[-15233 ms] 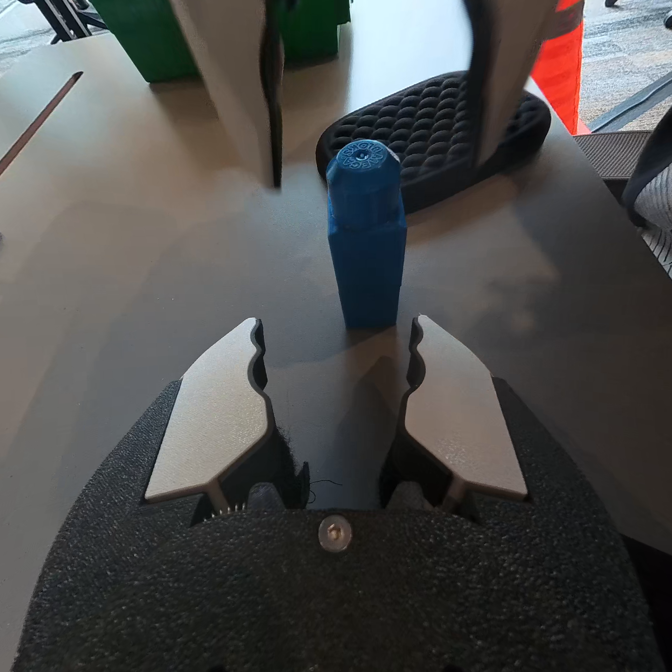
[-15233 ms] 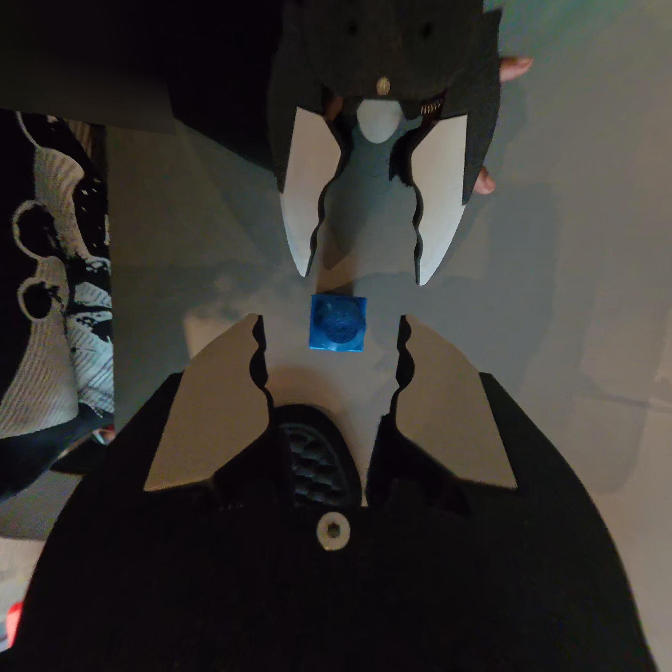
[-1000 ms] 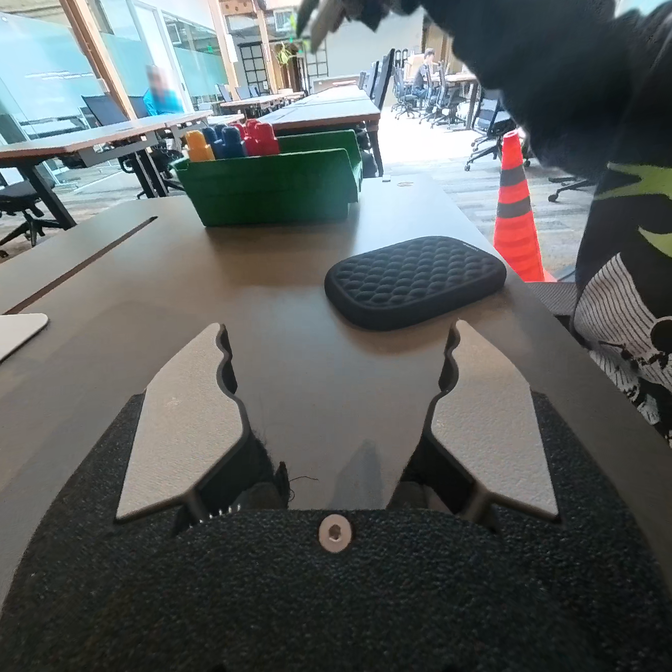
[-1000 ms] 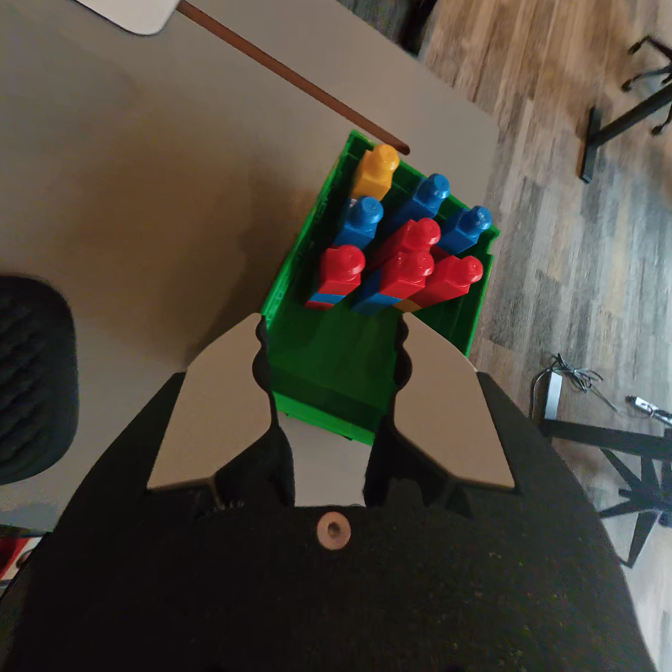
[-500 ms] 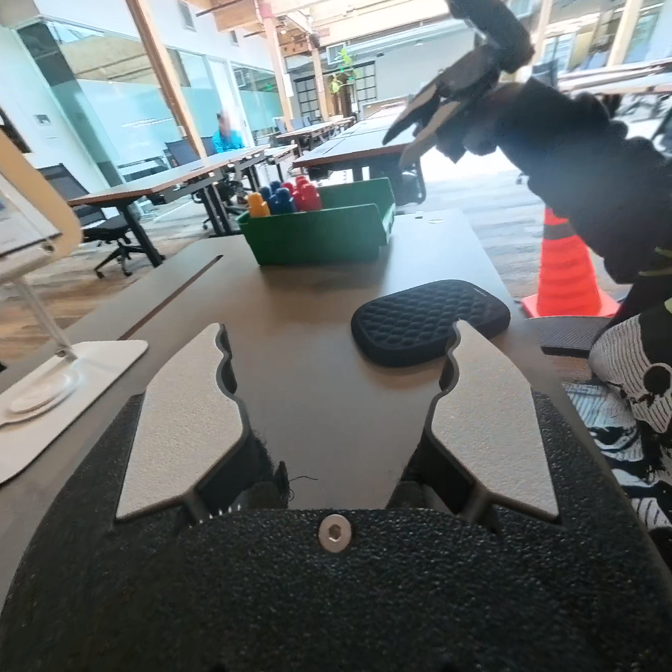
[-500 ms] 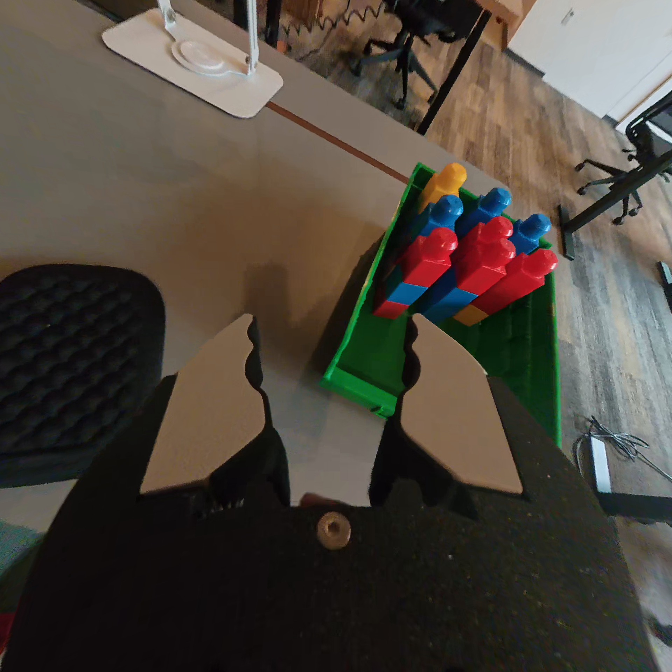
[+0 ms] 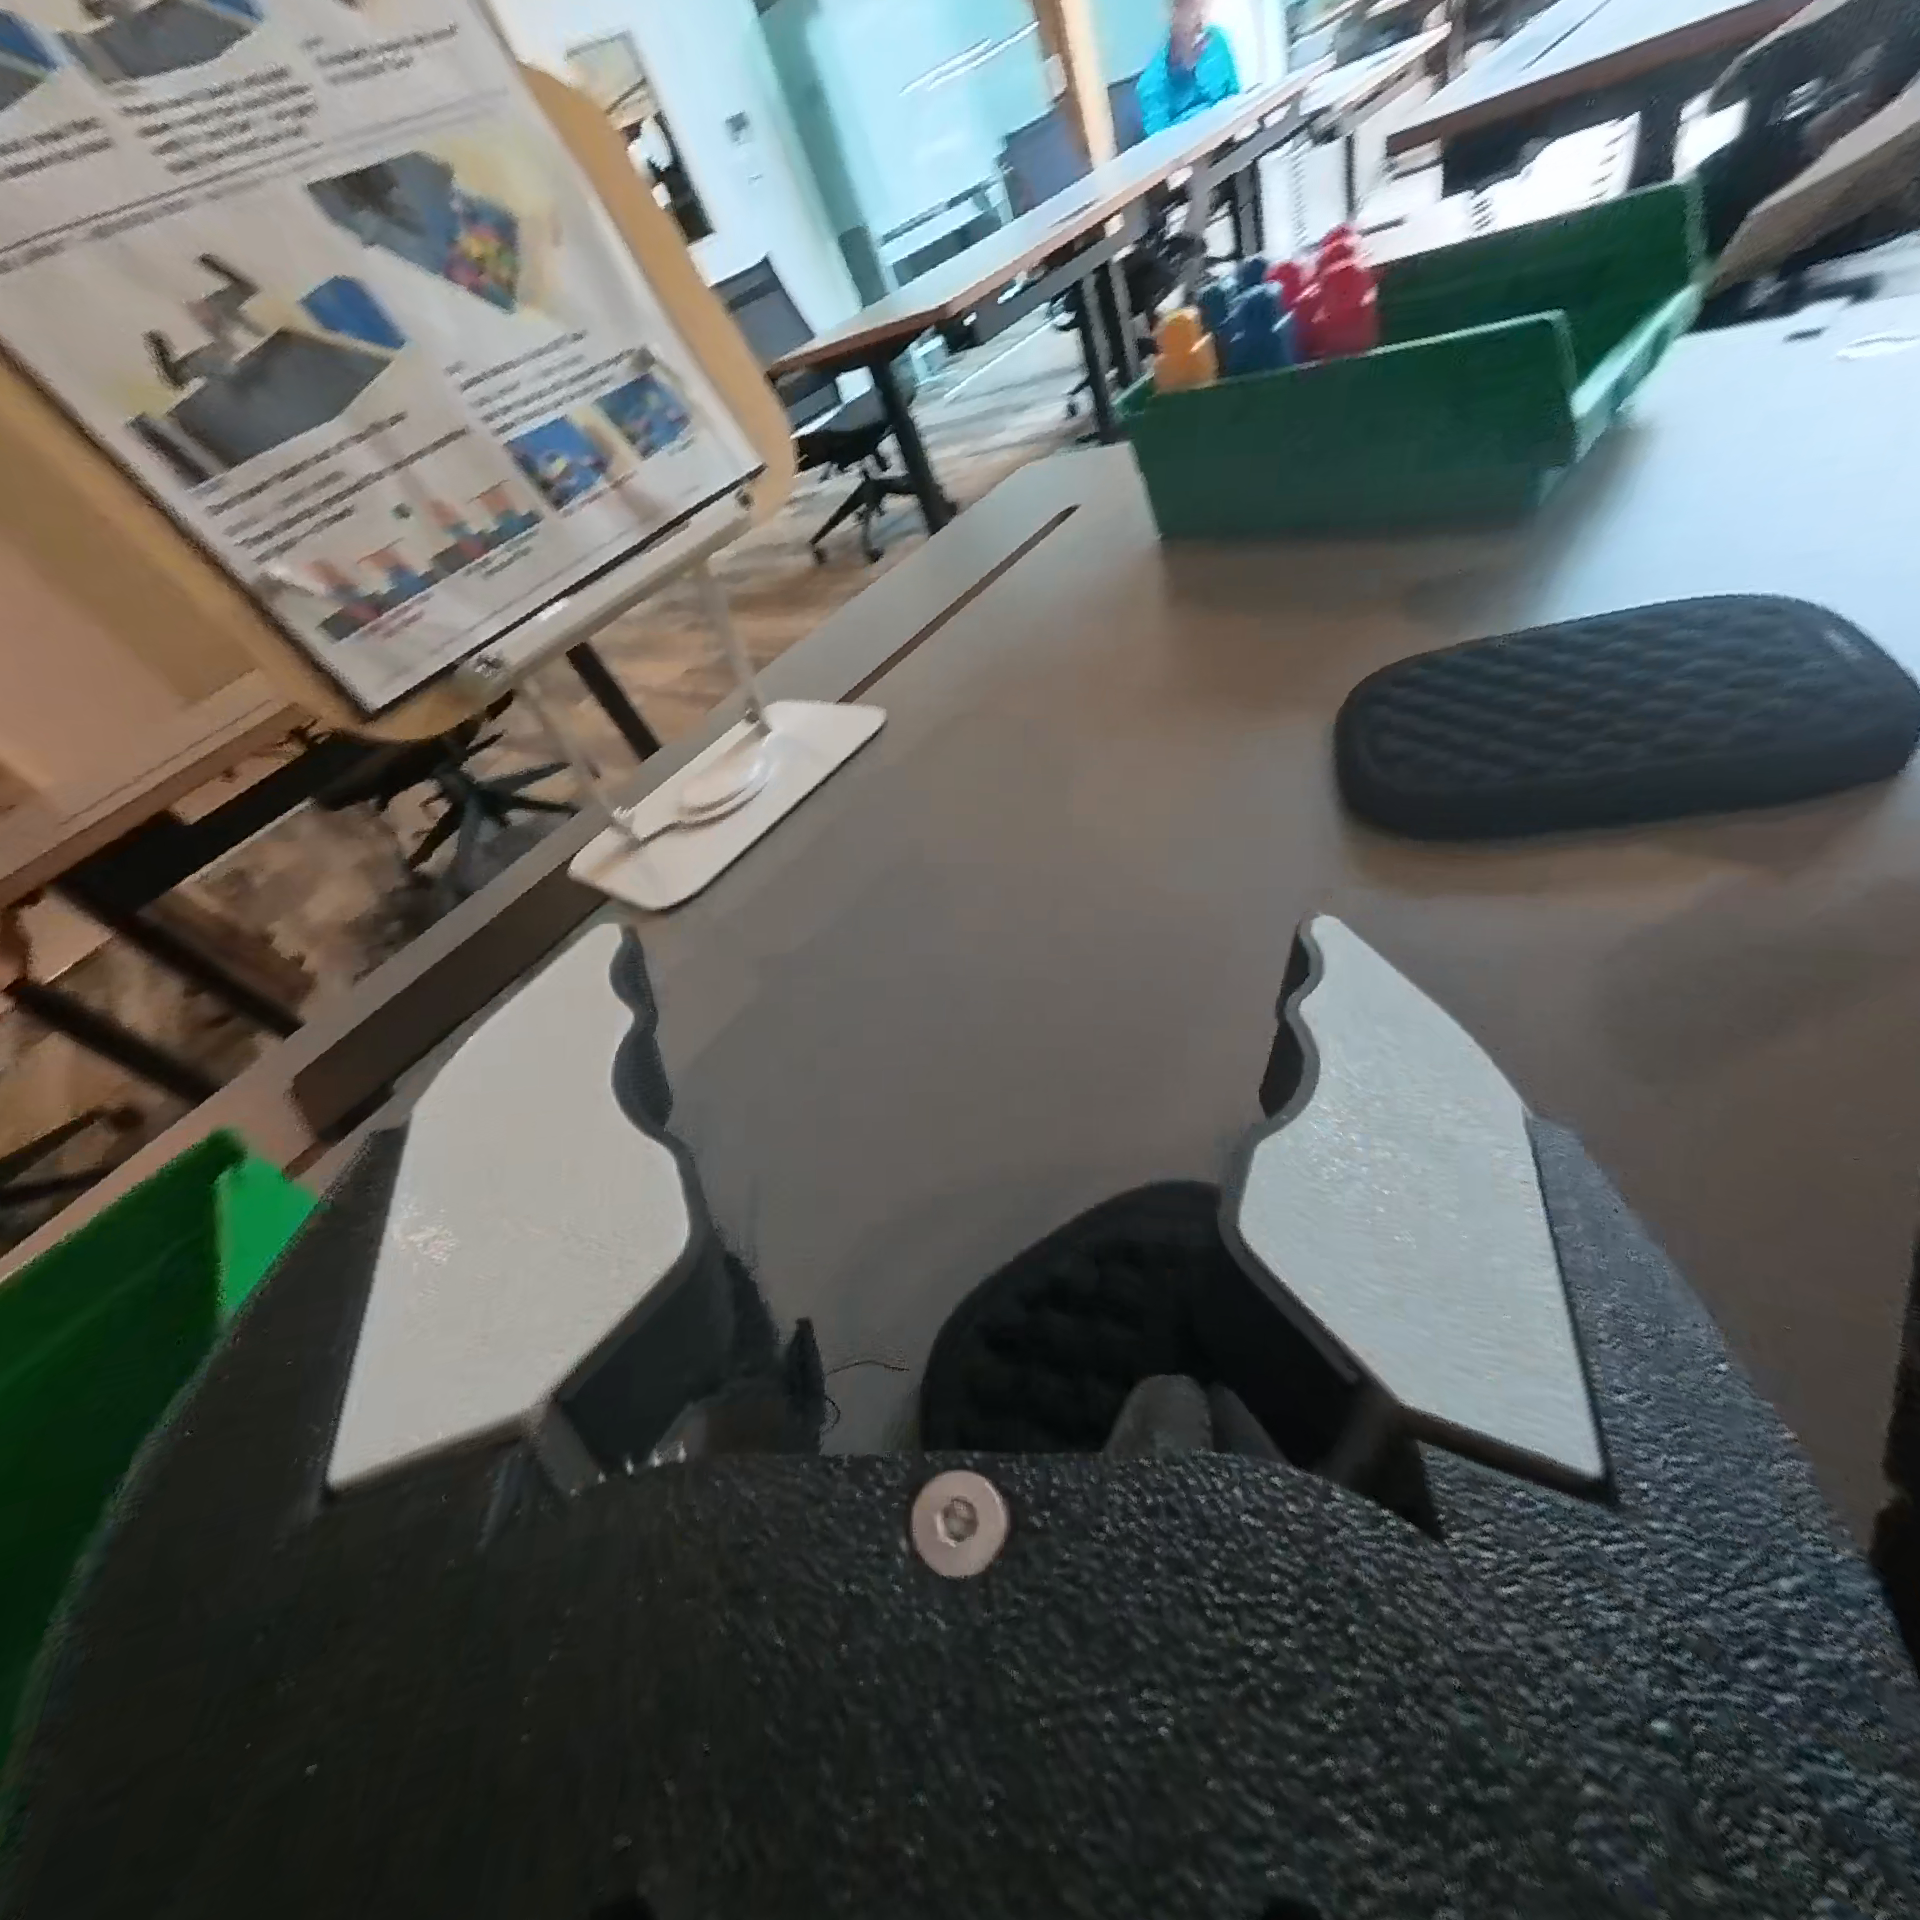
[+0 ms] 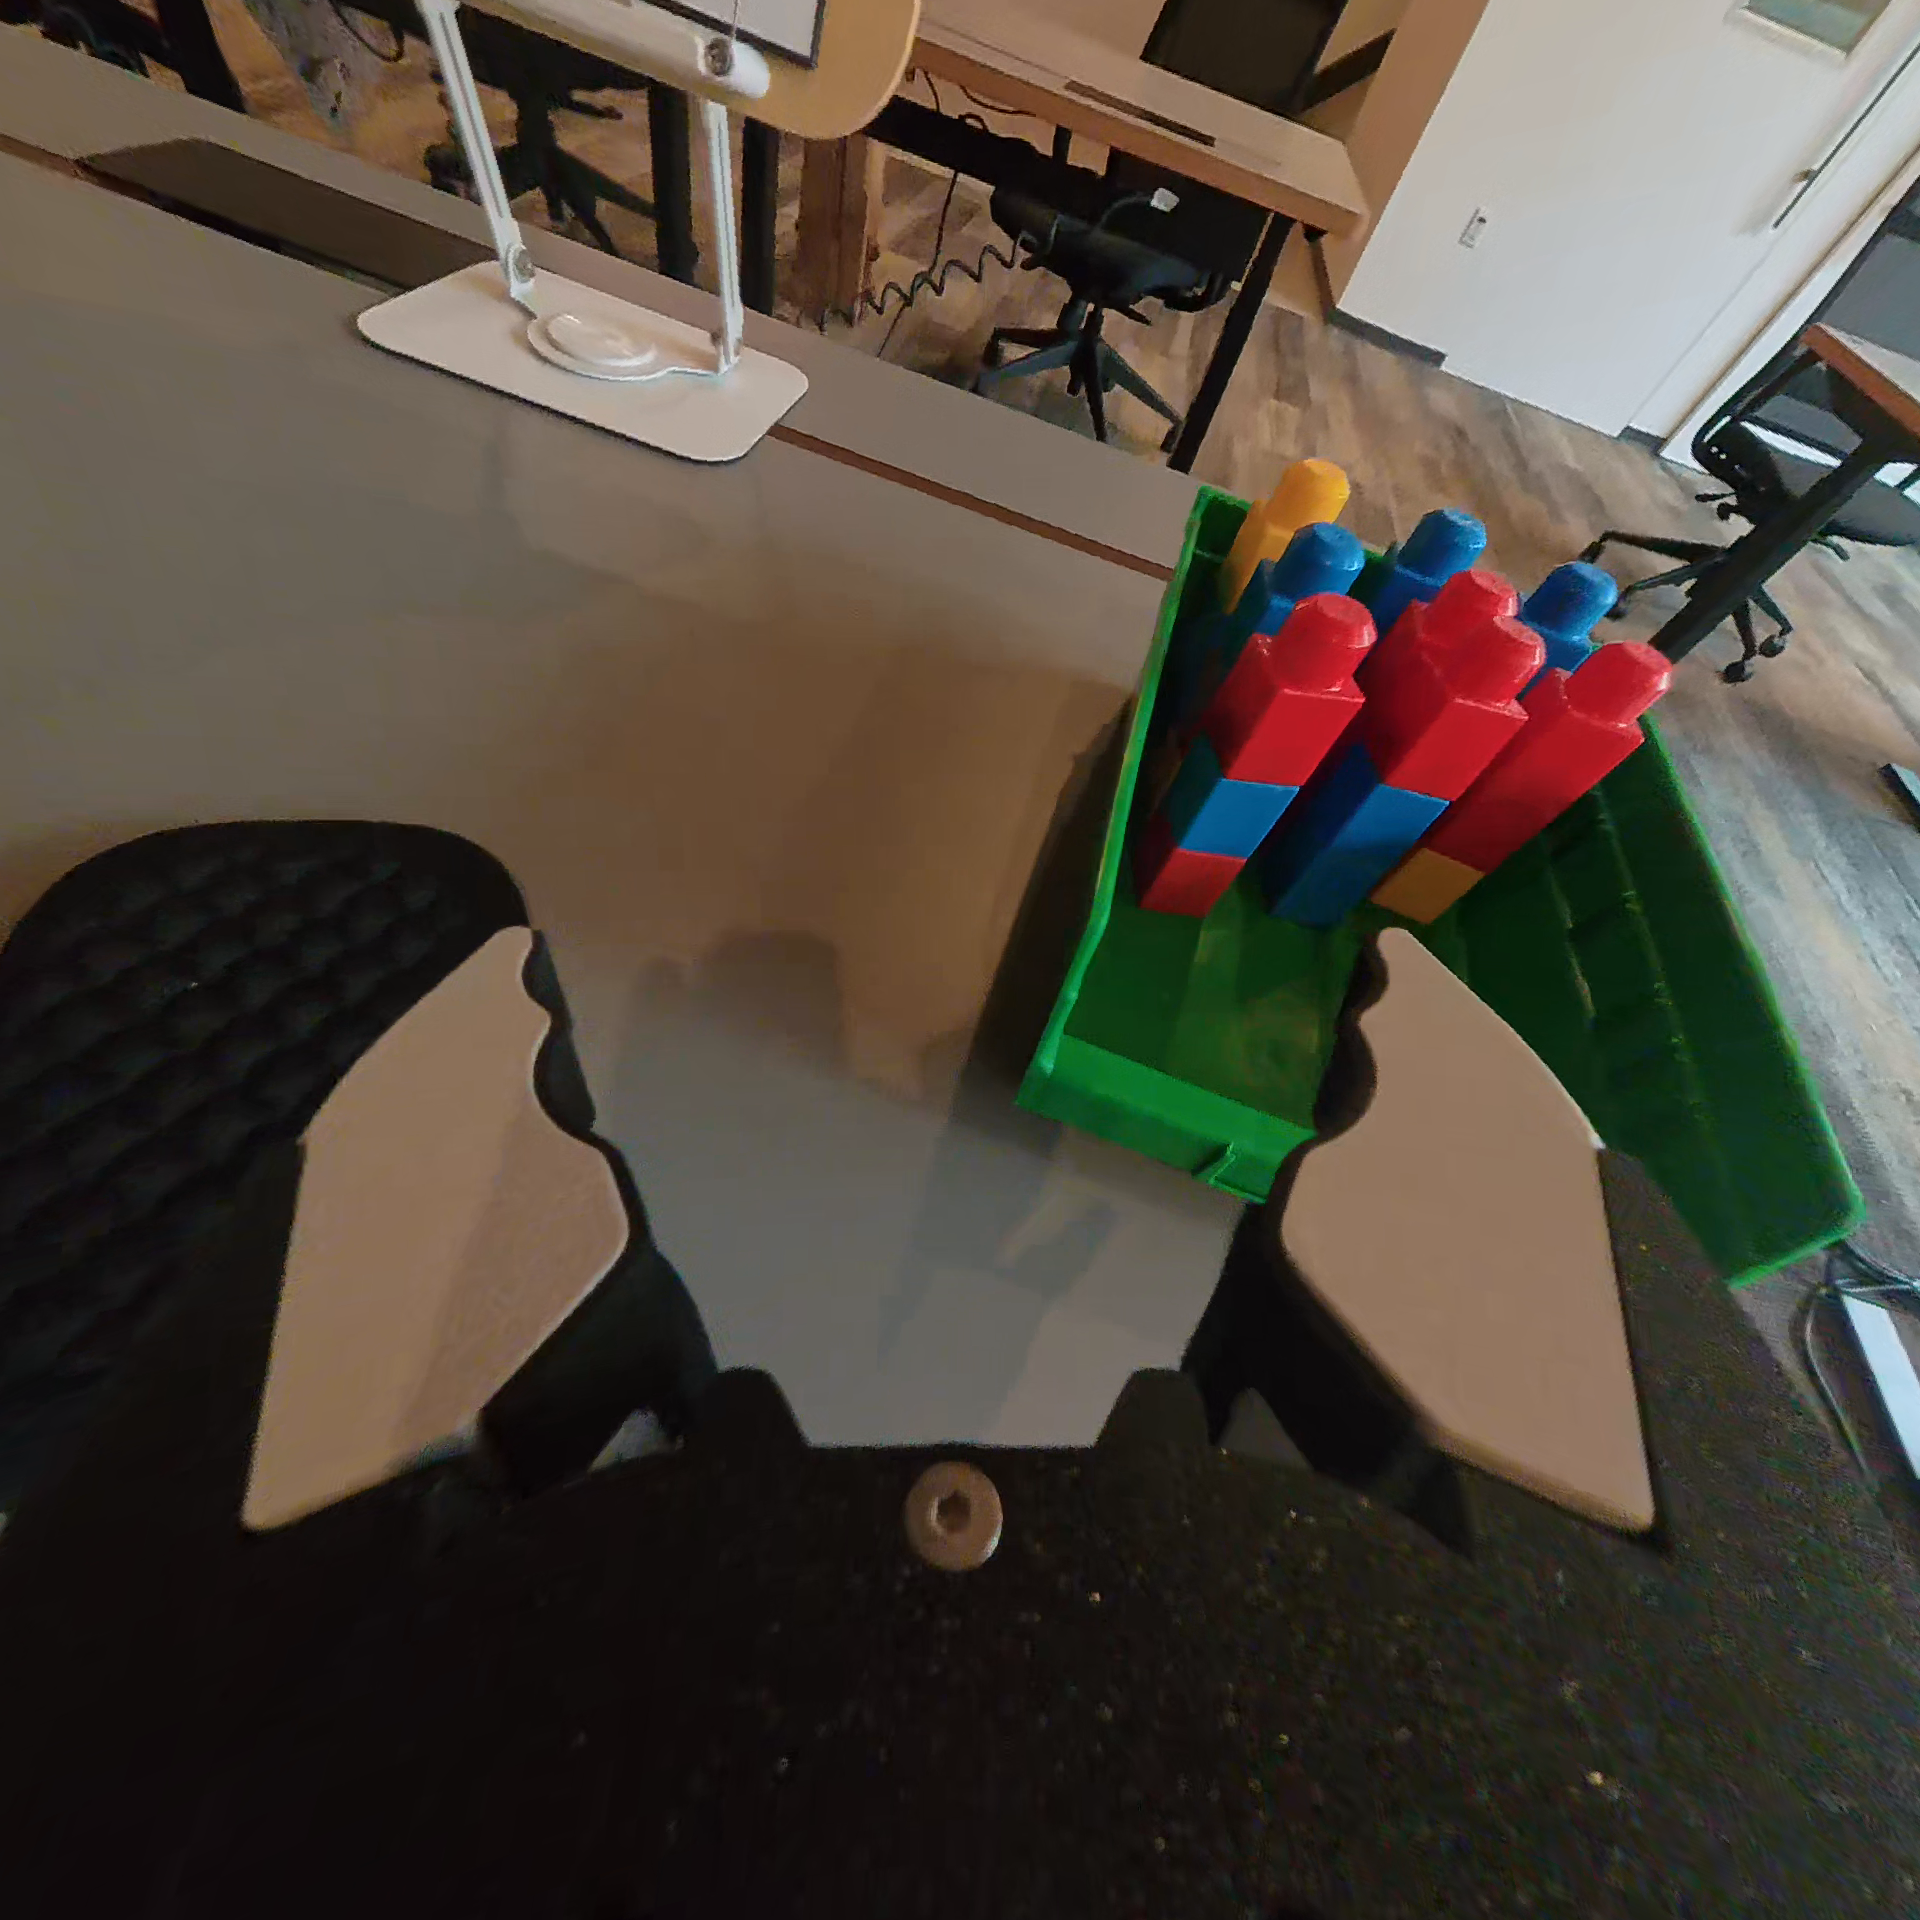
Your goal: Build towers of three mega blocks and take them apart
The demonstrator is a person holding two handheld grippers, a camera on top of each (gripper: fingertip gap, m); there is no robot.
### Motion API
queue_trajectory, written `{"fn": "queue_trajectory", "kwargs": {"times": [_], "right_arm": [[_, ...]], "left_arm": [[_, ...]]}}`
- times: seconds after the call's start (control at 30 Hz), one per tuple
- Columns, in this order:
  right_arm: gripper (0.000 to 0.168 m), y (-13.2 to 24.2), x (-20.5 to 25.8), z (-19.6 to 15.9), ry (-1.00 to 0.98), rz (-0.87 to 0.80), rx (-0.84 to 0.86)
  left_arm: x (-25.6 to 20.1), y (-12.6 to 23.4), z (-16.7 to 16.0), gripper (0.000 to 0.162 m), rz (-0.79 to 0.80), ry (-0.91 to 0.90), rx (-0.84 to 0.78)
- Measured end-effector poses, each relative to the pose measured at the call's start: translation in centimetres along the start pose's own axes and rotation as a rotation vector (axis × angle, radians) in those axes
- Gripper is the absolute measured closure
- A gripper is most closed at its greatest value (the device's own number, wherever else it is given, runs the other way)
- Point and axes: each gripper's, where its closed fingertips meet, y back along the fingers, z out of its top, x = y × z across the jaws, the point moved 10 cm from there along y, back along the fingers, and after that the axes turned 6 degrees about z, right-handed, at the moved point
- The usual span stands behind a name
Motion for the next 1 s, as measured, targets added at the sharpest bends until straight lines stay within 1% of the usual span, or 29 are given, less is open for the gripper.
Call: {"fn": "queue_trajectory", "kwargs": {"times": [0.17,0.3,0.5,0.63,0.77,0.83,1.0], "right_arm": [[0.031,0.1,1.6,-0.6,0.018,0.018,0.005],[0.031,0.0,2.4,-1.6,0.024,0.036,0.019],[0.036,0.0,2.3,-3.3,0.010,-0.002,0.017],[0.036,-0.6,1.4,-4.4,-0.002,-0.046,0.054],[0.036,-1.6,0.3,-5.0,-0.017,-0.098,0.072],[0.037,-2.1,-0.1,-5.1,-0.023,-0.112,0.085],[0.040,-3.2,-0.7,-5.0,-0.004,-0.149,0.099]], "left_arm": [[-0.1,2.9,-0.5,0.045,0.168,-0.002,0.079],[0.5,5.0,-1.6,0.045,0.308,0.007,0.129],[2.3,8.4,-4.5,0.046,0.525,0.054,0.217],[4.0,9.7,-6.8,0.047,0.609,0.112,0.258],[5.2,9.9,-8.2,0.050,0.668,0.109,0.304],[5.6,9.6,-8.8,0.050,0.677,0.097,0.335],[6.2,8.6,-10.1,0.059,0.665,0.095,0.373]]}}
